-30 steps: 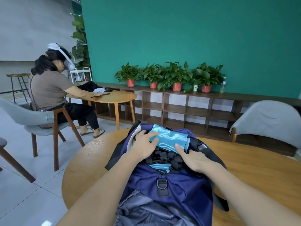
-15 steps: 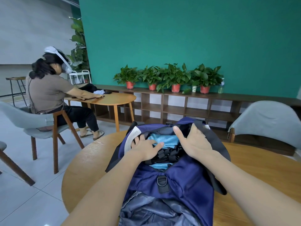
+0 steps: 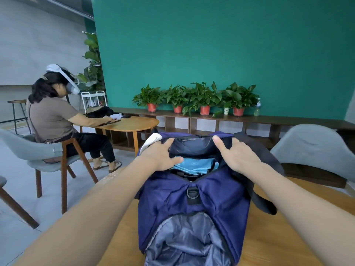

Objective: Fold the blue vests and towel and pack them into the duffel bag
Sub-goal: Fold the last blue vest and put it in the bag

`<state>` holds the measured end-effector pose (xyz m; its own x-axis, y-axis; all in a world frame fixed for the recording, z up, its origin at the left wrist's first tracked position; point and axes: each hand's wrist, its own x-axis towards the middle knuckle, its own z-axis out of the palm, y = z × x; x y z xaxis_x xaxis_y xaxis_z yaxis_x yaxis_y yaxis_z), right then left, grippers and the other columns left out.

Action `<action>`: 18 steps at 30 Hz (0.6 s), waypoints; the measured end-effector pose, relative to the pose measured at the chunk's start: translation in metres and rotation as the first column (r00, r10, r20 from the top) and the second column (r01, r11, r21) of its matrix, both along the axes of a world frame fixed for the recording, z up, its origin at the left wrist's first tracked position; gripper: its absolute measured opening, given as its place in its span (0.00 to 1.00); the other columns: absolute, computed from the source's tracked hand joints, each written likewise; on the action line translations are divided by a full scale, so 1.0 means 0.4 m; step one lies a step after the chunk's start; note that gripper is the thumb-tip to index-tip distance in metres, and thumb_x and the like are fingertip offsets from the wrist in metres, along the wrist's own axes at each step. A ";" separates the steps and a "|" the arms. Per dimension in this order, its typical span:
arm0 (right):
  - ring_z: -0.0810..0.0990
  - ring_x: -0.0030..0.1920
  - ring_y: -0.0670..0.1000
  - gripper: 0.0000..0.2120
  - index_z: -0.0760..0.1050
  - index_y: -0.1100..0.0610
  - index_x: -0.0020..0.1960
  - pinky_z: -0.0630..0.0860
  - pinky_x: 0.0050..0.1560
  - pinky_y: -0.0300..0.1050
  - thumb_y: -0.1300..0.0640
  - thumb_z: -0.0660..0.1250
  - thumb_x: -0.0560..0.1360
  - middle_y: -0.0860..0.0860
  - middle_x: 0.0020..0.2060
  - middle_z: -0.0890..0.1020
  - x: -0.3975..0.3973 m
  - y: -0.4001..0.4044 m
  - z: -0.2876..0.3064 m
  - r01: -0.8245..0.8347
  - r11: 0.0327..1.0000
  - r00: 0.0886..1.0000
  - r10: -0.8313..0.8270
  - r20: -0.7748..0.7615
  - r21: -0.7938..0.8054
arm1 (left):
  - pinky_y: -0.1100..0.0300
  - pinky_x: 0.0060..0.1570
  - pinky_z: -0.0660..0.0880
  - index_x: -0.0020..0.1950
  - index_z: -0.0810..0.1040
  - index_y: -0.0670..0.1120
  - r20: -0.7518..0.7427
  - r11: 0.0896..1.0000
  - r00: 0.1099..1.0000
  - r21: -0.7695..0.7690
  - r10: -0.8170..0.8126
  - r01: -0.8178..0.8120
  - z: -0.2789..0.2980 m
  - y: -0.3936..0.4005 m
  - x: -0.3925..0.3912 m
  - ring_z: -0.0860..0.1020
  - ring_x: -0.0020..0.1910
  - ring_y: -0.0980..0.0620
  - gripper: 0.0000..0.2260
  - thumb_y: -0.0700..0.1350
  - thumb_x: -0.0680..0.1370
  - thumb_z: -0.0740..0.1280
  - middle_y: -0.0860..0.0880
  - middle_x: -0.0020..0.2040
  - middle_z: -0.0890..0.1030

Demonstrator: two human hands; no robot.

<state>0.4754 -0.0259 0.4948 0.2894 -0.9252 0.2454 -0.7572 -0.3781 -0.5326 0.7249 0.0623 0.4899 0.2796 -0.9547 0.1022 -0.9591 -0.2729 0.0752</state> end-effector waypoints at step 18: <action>0.75 0.66 0.61 0.49 0.71 0.60 0.69 0.68 0.64 0.53 0.21 0.41 0.72 0.61 0.65 0.78 -0.102 -0.033 -0.102 0.017 1.000 0.991 -0.017 -0.132 -0.003 | 0.51 0.74 0.61 0.83 0.41 0.56 -0.164 0.993 0.984 0.081 -0.069 0.083 -0.096 0.028 -0.111 0.61 0.78 0.42 0.48 0.78 0.71 0.56 0.42 0.79 0.64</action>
<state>0.4345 -0.0392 0.4540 0.3038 -0.9298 0.2080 -0.8272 -0.3657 -0.4267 0.6804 0.0736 0.4517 0.2123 -0.9770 -0.0223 -0.9546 -0.2122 0.2089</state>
